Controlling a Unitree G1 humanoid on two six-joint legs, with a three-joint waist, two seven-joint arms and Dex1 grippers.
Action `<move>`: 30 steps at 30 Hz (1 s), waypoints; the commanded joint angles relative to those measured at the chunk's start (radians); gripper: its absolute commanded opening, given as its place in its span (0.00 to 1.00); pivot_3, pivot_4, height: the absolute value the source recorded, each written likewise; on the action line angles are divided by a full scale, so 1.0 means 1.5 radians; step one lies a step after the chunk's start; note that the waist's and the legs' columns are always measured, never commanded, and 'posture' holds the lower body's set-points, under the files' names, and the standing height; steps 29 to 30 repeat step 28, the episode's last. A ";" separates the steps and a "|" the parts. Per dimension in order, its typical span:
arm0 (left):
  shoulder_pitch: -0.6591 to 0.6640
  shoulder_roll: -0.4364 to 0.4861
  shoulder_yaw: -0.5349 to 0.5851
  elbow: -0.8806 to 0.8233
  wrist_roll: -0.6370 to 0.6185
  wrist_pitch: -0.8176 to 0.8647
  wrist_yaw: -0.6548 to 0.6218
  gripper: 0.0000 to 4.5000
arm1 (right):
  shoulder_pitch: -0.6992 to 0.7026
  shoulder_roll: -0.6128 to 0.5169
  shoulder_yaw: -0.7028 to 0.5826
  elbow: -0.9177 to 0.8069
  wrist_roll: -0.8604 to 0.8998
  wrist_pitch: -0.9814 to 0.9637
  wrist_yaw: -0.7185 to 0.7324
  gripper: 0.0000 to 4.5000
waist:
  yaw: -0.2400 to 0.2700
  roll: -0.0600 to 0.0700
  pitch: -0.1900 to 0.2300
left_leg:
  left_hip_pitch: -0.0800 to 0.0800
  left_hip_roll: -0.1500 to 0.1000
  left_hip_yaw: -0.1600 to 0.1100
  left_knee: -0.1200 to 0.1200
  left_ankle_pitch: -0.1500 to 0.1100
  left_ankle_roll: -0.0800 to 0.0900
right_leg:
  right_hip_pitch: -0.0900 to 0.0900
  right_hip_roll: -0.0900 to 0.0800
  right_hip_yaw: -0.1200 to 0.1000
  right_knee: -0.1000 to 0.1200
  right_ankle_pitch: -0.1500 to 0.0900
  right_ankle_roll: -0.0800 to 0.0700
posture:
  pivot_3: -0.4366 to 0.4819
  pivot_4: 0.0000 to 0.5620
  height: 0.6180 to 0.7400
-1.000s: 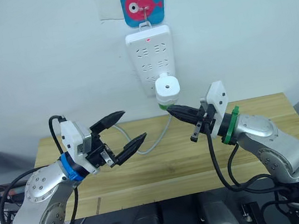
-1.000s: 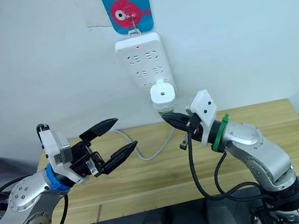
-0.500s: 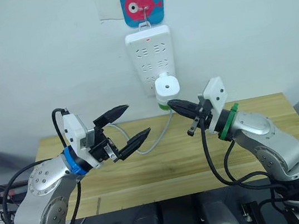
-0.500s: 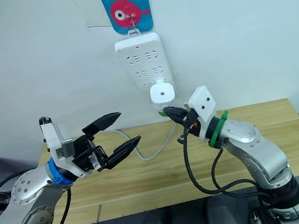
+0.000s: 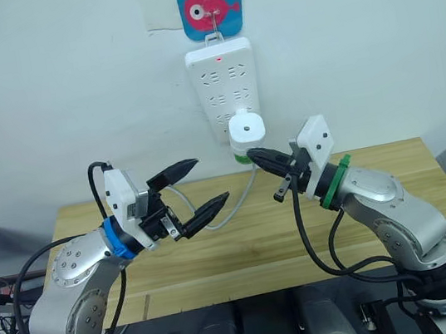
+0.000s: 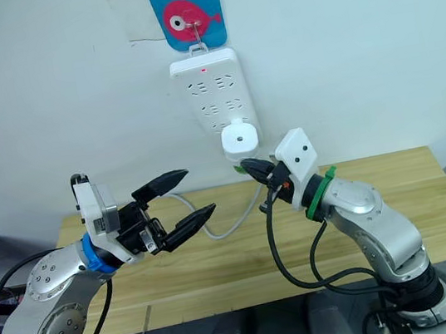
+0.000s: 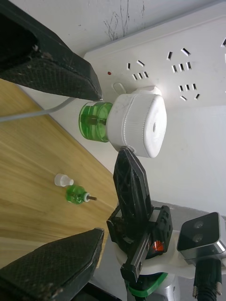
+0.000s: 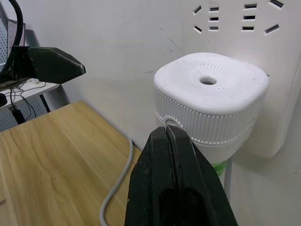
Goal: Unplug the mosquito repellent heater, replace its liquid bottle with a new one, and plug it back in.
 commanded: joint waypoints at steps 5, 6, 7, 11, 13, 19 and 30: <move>0.003 0.008 0.016 0.005 -0.017 0.005 -0.009 1.00 | 0.066 -0.087 -0.071 -0.092 0.075 0.019 0.075 0.04 | 0.000 0.000 0.000 | 0.000 0.000 0.000 0.000 0.000 0.000 | 0.000 0.000 0.000 -0.001 0.000 0.000 | 0.40 0.49 1.00; 0.001 0.007 0.024 0.006 -0.016 0.011 0.007 1.00 | 0.071 -0.101 -0.084 -0.095 0.093 0.025 0.089 0.08 | -0.001 0.000 0.000 | 0.000 0.000 0.000 0.000 0.000 0.000 | 0.000 0.000 0.000 -0.001 0.000 0.000 | 0.40 0.49 1.00; 0.000 0.010 0.026 0.007 -0.014 0.020 0.018 1.00 | 0.073 -0.113 -0.098 -0.094 0.107 0.028 0.100 0.14 | -0.001 0.000 0.000 | 0.000 0.000 0.000 0.000 0.000 0.000 | 0.000 0.000 0.000 -0.001 0.000 0.000 | 0.40 0.49 1.00; 0.015 0.039 0.018 -0.013 0.019 0.041 0.037 1.00 | 0.073 -0.158 -0.159 -0.085 0.151 0.024 0.137 0.44 | -0.001 0.000 0.000 | 0.000 0.000 0.000 0.000 0.000 0.000 | 0.000 0.000 0.000 -0.001 0.000 0.000 | 0.42 0.49 1.00; 0.028 0.055 0.013 -0.033 0.042 0.037 0.043 1.00 | 0.092 -0.184 -0.178 -0.090 0.158 0.004 0.167 0.63 | -0.001 0.000 0.000 | 0.000 0.000 0.000 -0.001 0.000 0.000 | 0.000 0.000 0.000 -0.001 0.000 0.000 | 0.43 0.49 1.00; 0.031 0.059 0.014 -0.062 0.052 0.055 0.083 1.00 | 0.126 -0.211 -0.197 -0.099 0.172 -0.019 0.189 0.99 | 0.003 0.000 0.000 | 0.000 0.000 0.000 0.000 0.000 0.000 | 0.001 0.000 0.000 -0.001 0.000 0.000 | 0.44 0.48 1.00; 0.041 0.059 0.013 -0.057 0.059 0.044 0.079 1.00 | 0.126 -0.197 -0.176 -0.112 0.152 -0.025 0.146 0.99 | 0.006 0.000 0.000 | 0.000 0.000 0.000 -0.001 0.000 0.000 | 0.001 0.000 0.000 -0.001 0.000 0.000 | 0.45 0.45 1.00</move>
